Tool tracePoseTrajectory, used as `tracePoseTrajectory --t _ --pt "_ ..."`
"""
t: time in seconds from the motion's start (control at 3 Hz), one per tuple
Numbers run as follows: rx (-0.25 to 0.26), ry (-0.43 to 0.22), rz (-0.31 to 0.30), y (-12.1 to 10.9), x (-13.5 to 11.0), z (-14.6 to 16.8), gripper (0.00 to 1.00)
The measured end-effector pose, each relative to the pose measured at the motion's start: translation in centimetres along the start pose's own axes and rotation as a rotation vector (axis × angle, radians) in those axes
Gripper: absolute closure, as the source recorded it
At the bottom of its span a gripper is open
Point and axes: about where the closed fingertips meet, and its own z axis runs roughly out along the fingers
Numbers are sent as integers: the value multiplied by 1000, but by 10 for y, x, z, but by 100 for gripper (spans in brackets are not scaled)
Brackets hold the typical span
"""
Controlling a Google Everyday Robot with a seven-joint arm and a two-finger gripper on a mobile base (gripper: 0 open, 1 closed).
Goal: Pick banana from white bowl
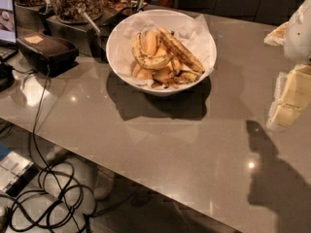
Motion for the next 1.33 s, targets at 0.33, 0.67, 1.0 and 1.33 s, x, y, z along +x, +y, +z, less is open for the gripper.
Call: tracePoseTrajectory --t 0.33,0.67,1.0,1.33 --pt "0 0 0 0 0 0 0" --pt "-11 24 42 -6 -3 1 0" --pt "-96 54 139 -48 -43 20 0" --pt "-66 29 132 -54 -50 20 0"
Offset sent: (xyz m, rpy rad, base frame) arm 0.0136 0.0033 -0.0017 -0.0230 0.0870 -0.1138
